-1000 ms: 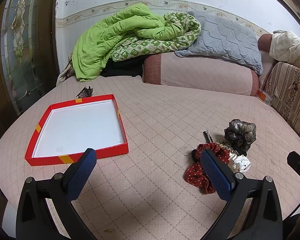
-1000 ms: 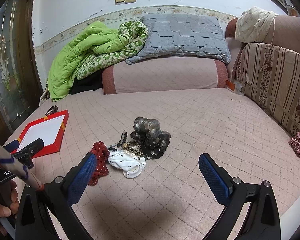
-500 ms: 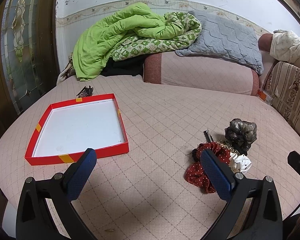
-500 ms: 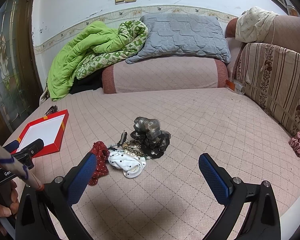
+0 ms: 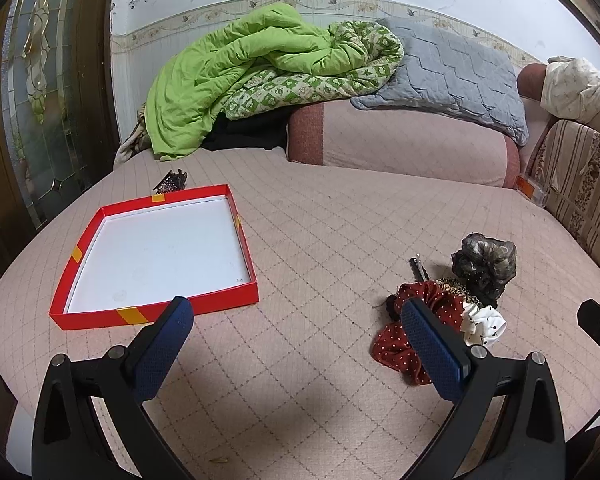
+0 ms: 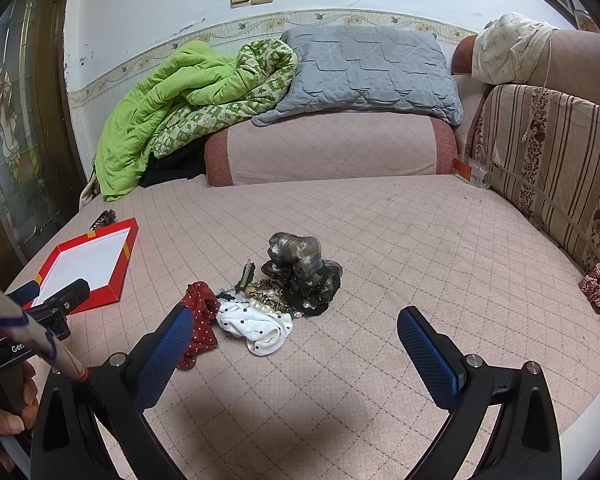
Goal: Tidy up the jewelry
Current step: 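Grasp the red polka-dot scrunchie with the left gripper, then carry the red scrunchie to the tray while the right gripper grasps the white scrunchie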
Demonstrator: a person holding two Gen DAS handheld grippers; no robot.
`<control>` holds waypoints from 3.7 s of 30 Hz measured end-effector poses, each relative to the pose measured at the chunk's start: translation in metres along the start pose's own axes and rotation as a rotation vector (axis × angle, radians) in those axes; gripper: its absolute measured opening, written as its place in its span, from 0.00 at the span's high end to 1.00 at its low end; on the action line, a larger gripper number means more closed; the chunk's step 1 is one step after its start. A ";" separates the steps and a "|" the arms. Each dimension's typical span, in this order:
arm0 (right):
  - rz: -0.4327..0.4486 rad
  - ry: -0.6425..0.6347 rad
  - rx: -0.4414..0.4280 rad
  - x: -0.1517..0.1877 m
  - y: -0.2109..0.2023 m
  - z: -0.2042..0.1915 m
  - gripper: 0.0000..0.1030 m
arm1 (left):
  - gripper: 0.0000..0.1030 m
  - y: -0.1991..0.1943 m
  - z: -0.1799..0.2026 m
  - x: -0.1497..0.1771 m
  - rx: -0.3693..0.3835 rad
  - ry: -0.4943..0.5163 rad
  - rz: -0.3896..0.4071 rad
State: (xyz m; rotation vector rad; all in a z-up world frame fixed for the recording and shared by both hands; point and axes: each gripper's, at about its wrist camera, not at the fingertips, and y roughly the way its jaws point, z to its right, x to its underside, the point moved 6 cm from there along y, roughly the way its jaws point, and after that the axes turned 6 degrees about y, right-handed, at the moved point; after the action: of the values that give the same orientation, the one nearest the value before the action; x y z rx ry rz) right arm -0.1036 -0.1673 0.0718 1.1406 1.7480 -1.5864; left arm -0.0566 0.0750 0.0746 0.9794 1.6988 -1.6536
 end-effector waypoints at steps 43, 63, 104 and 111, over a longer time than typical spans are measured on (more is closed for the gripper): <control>-0.087 0.070 -0.090 0.005 0.028 0.010 0.00 | 0.83 0.086 0.076 0.007 0.429 0.070 -0.186; -0.328 -0.045 -0.152 0.028 0.117 -0.028 0.85 | 0.83 0.081 0.031 -0.004 0.370 0.010 -0.114; -0.272 -0.008 -0.587 -0.018 0.094 -0.213 0.85 | 0.83 0.085 -0.196 -0.028 0.063 -0.241 -0.050; -0.286 -0.045 -0.619 -0.041 0.130 -0.277 0.85 | 0.83 0.130 -0.247 -0.045 0.013 -0.315 -0.095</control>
State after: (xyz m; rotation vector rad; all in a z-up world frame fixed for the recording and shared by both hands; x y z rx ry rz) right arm 0.0718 0.0871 0.0864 0.5699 2.2218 -1.0630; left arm 0.0975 0.3114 0.0549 0.6121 1.5427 -1.7753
